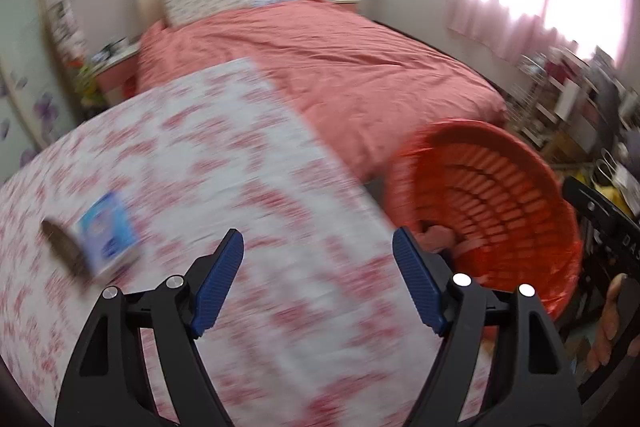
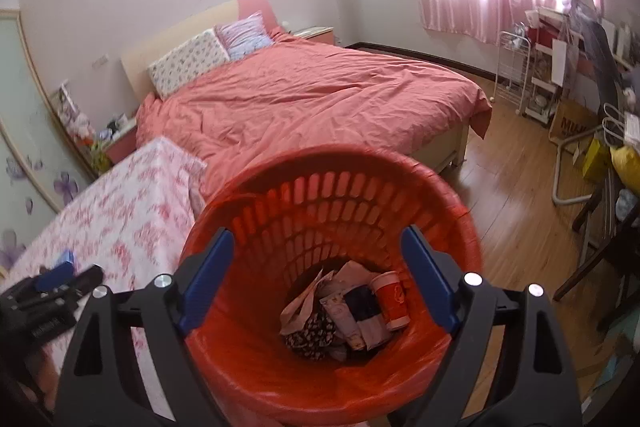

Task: Collect trash
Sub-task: 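Move both open grippers back to the bed toward the remaining items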

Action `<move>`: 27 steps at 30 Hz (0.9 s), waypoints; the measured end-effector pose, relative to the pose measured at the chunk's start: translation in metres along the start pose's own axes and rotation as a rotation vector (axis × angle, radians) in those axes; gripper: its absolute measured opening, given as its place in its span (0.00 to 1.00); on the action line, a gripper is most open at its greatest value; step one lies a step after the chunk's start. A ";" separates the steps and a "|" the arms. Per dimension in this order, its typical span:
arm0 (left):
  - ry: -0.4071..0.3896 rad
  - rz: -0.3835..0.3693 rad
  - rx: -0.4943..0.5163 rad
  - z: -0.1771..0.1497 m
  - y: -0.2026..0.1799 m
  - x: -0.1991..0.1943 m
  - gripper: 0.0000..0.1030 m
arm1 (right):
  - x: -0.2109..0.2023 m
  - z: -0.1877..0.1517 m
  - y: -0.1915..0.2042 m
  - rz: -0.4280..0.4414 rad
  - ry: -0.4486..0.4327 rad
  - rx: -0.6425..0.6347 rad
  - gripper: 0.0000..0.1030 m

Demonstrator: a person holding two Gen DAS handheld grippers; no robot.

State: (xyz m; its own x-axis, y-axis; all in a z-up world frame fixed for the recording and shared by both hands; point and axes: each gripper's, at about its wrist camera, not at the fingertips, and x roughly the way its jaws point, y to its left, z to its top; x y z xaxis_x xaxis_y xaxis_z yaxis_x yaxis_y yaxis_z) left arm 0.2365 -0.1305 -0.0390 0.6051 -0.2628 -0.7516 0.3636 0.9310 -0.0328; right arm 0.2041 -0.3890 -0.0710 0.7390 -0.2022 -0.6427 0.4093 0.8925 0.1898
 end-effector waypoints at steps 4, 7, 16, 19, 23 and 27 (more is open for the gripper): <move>0.004 0.095 -0.066 -0.014 0.048 -0.009 0.74 | 0.002 -0.012 0.034 0.010 0.020 -0.079 0.81; 0.000 0.162 -0.108 -0.021 0.080 -0.013 0.74 | 0.002 -0.020 0.055 0.026 0.031 -0.123 0.81; -0.004 0.341 -0.308 -0.028 0.175 -0.011 0.74 | 0.009 -0.049 0.136 0.097 0.075 -0.255 0.81; 0.019 0.336 -0.373 -0.028 0.197 -0.002 0.74 | 0.013 -0.057 0.158 0.112 0.087 -0.289 0.81; 0.054 0.323 -0.419 -0.023 0.209 0.016 0.71 | 0.015 -0.064 0.179 0.136 0.099 -0.322 0.81; 0.068 0.320 -0.437 -0.015 0.214 0.028 0.68 | 0.018 -0.070 0.196 0.151 0.111 -0.351 0.81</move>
State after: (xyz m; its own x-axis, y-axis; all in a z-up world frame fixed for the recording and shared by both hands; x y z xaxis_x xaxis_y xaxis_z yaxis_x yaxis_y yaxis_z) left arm 0.3208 0.0646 -0.0769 0.5851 0.0548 -0.8091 -0.1681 0.9842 -0.0549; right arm 0.2603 -0.1897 -0.0971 0.7066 -0.0307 -0.7070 0.0786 0.9963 0.0353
